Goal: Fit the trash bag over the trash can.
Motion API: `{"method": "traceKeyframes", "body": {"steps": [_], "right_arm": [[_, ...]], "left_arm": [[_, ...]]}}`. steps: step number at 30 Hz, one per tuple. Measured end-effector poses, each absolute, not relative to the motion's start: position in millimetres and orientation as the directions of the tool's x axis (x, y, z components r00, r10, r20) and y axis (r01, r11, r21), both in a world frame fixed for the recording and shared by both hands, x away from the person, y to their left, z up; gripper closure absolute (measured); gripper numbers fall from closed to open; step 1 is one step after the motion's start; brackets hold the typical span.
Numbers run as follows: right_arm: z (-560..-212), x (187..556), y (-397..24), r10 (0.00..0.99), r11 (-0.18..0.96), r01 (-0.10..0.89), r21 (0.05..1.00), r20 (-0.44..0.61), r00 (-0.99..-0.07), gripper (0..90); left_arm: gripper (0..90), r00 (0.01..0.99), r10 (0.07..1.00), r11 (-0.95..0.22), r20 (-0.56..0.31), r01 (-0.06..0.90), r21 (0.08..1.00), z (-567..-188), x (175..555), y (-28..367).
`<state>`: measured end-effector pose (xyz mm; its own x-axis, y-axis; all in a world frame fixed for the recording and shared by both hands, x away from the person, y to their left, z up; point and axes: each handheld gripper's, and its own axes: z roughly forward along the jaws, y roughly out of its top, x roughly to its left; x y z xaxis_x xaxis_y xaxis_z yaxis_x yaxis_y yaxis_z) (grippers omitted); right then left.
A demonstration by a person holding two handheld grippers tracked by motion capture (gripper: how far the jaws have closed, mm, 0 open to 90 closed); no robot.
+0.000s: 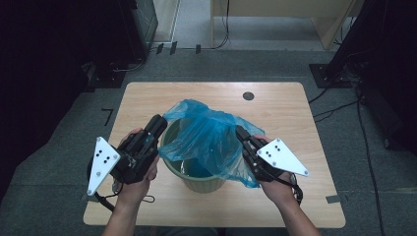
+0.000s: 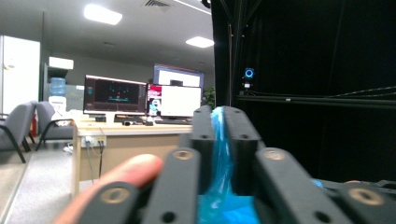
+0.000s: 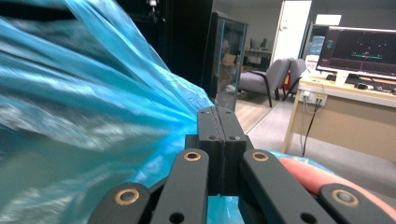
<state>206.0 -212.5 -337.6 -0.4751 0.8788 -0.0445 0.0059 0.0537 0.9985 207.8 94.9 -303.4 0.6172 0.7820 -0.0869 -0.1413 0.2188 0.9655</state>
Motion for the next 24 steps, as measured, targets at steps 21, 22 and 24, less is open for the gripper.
{"method": "traceKeyframes", "body": {"steps": [21, 22, 24], "right_arm": [[-336, 173, -214, 0.840, -0.008, -0.032, 0.999, -0.011, -0.542, 90.0], [-336, 168, -215, 0.836, -0.013, -0.033, 0.999, -0.008, -0.549, 90.0], [-336, 160, -216, 0.822, -0.027, -0.034, 0.999, 0.003, -0.570, 90.0]], "left_arm": [[88.3, 0.660, 0.751, 0.036, 0.024, -0.077, 0.996, -343, 175, 152], [88.4, 0.672, 0.740, 0.033, 0.028, -0.078, 0.996, -344, 171, 154], [88.7, 0.694, 0.720, 0.040, 0.021, -0.072, 0.997, -348, 163, 159]]}}
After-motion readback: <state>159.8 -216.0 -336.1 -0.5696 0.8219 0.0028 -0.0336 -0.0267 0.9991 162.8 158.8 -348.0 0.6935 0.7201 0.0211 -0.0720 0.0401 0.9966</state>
